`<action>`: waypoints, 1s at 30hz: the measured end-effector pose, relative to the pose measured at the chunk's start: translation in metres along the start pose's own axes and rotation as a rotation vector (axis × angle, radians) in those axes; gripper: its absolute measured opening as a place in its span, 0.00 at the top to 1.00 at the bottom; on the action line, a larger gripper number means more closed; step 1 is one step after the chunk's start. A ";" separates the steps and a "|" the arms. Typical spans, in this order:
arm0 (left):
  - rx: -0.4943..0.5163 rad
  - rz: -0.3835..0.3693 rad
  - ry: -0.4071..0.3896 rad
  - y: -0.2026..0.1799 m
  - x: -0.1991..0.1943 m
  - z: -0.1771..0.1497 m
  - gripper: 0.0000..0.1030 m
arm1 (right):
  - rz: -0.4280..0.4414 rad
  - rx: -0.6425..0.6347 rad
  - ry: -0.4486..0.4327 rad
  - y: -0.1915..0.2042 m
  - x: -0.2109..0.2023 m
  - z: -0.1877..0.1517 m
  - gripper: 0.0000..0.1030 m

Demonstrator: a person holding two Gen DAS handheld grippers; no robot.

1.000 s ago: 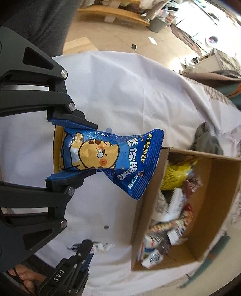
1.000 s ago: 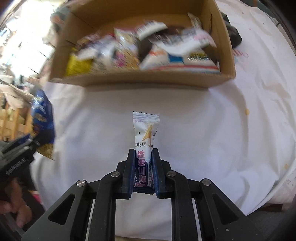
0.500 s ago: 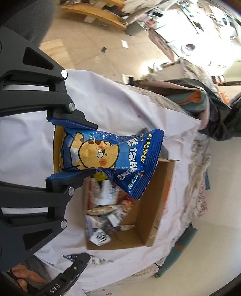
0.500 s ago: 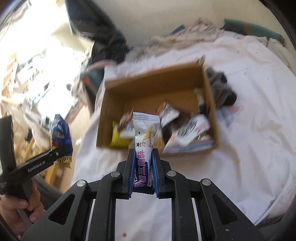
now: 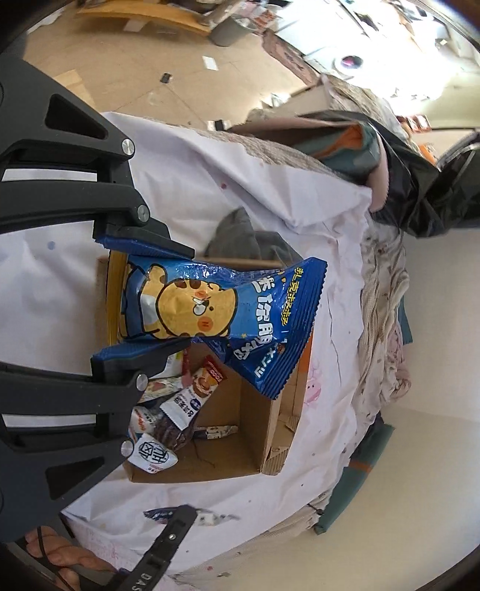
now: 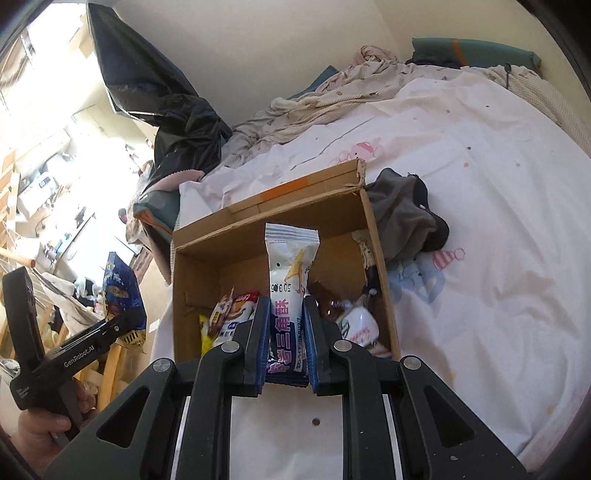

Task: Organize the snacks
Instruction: 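Carry the blue bag and white bar into the box with both tools, then open both tools to release the snacks and lift them out of the box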

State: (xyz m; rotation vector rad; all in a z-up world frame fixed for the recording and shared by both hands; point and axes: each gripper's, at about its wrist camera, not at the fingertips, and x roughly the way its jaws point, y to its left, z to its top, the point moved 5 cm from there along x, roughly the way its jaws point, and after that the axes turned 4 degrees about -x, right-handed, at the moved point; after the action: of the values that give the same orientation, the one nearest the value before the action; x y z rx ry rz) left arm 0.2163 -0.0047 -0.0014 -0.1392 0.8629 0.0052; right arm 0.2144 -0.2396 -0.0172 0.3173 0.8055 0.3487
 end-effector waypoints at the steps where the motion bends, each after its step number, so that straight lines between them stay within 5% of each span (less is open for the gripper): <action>1: 0.011 -0.006 0.002 -0.004 0.004 0.002 0.65 | -0.004 -0.010 0.006 0.000 0.006 0.004 0.82; 10: 0.016 -0.136 0.130 -0.025 0.066 -0.018 0.64 | 0.033 0.020 0.139 -0.004 0.058 -0.005 0.82; 17: 0.022 -0.116 0.164 -0.035 0.081 -0.026 0.64 | 0.025 -0.013 0.227 0.003 0.084 -0.025 0.82; 30: -0.009 -0.113 0.176 -0.032 0.080 -0.022 0.64 | 0.035 0.007 0.258 0.004 0.096 -0.031 0.79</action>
State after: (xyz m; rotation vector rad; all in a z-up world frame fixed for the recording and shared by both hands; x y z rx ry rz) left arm 0.2534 -0.0437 -0.0720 -0.1987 1.0297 -0.1106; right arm 0.2527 -0.1911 -0.0972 0.2972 1.0550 0.4253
